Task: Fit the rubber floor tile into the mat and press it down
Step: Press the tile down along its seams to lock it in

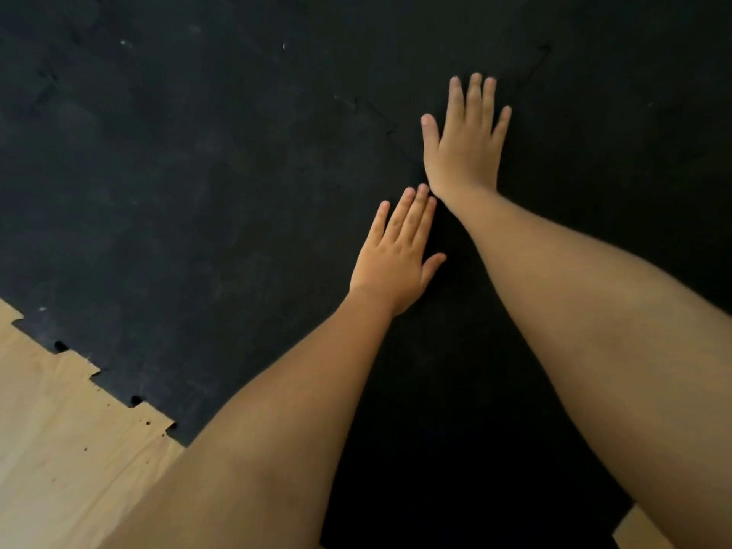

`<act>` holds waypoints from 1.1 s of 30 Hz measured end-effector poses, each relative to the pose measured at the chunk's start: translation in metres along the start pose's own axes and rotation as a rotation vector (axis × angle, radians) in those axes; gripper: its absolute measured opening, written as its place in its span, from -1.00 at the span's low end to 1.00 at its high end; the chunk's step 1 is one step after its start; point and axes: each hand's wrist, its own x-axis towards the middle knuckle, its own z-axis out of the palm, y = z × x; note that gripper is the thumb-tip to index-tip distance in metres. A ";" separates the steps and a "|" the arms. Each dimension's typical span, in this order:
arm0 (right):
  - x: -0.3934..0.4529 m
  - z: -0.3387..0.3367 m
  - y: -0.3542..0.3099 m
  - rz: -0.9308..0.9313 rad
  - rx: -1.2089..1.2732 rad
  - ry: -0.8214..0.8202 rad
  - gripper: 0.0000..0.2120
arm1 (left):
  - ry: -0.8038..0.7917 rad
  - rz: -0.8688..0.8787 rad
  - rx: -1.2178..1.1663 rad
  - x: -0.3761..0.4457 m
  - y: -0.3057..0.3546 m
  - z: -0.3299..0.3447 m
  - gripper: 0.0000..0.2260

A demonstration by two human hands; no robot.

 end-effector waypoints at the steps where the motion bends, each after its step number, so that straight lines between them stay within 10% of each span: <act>1: 0.000 0.002 -0.001 -0.015 -0.027 0.015 -0.38 | 0.008 -0.013 0.008 0.000 0.001 0.004 -0.37; 11: -0.010 -0.013 0.010 -0.093 0.221 0.020 -0.44 | -0.084 -0.037 0.098 0.003 0.006 -0.005 -0.37; 19: -0.098 -0.018 0.151 0.222 0.005 0.058 -0.42 | 0.000 0.185 0.064 0.039 0.070 -0.012 -0.40; 33: -0.132 -0.020 0.197 0.379 0.153 0.145 -0.42 | -0.143 0.173 0.180 0.048 0.109 -0.010 -0.33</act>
